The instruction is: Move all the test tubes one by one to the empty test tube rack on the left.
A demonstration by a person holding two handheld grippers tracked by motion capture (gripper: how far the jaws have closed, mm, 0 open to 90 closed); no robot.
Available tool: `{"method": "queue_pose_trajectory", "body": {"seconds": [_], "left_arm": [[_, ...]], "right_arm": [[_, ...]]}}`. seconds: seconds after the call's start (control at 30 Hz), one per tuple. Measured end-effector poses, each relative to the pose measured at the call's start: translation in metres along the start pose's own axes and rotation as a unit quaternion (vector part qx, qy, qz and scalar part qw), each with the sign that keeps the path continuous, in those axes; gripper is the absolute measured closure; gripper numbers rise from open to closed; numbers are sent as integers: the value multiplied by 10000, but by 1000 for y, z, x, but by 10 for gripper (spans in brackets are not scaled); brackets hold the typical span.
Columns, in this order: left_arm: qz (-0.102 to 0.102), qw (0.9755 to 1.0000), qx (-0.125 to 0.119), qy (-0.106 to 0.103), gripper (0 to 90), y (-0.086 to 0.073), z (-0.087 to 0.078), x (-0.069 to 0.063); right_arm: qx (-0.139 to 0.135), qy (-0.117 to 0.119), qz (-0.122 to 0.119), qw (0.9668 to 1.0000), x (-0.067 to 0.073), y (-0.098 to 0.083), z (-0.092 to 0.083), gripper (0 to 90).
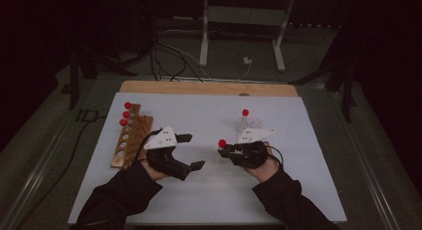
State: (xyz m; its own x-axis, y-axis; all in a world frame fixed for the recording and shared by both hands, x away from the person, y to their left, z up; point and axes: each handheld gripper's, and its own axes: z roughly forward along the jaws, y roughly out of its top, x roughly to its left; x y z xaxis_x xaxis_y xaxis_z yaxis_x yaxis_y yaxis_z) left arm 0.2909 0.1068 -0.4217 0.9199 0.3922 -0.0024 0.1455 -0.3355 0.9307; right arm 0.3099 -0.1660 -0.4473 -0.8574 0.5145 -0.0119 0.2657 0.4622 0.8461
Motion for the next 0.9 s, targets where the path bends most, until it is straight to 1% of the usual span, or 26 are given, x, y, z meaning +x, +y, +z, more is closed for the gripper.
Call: {"method": "queue_pose_trajectory", "body": {"seconds": [0.07, 0.13, 0.17, 0.23, 0.27, 0.33, 0.37, 0.43, 0.47, 0.5, 0.57, 0.67, 0.7, 0.77, 0.9], "left_arm": [[12, 10000, -16, -67, 166, 2, 5, 0], [40, 10000, -20, -80, 180, 5, 10, 0], [55, 9999, -37, -87, 220, 6, 12, 0], [80, 9999, -50, -119, 257, 8, 17, 0], [85, 9999, -51, -96, 294, 9, 19, 0], [78, 9999, -56, -114, 326, 10, 24, 1], [96, 9999, -42, -69, 340, 11, 26, 2], [128, 9999, -22, -72, 370, 12, 30, 3], [169, 9999, -5, -35, 387, 12, 32, 3], [167, 9998, -1, -59, 424, 11, 33, 3], [180, 9998, 28, -38, 454, 11, 36, 3], [198, 9998, 43, -42, 522, 10, 40, 5], [193, 9998, 45, -24, 539, 9, 41, 5], [193, 9998, 74, -71, 575, 9, 44, 5], [205, 9997, 118, -47, 615, 8, 48, 5]], "right_arm": [[5, 35, -21, 10000, 2, 0, 1, 752], [17, 49, -28, 10000, 4, 0, 2, 752], [14, 67, -33, 10000, 5, 0, 3, 752], [-4, 94, -27, 10000, 7, 1, 3, 752], [-11, 108, -37, 9999, 7, 1, 3, 752], [-11, 126, -58, 9999, 8, 2, 3, 752], [-12, 130, -61, 9999, 9, 2, 3, 752], [-11, 149, -61, 9999, 10, 3, 4, 752], [-11, 154, -62, 9999, 10, 3, 4, 752], [-13, 162, -54, 9999, 10, 3, 4, 752], [-17, 159, -51, 9999, 10, 3, 4, 752], [-16, 162, -38, 9999, 10, 2, 4, 752], [-18, 170, -38, 9998, 10, 2, 4, 752], [1, 170, -33, 9999, 10, 2, 4, 752], [17, 174, -40, 9998, 11, 2, 5, 752]]}}
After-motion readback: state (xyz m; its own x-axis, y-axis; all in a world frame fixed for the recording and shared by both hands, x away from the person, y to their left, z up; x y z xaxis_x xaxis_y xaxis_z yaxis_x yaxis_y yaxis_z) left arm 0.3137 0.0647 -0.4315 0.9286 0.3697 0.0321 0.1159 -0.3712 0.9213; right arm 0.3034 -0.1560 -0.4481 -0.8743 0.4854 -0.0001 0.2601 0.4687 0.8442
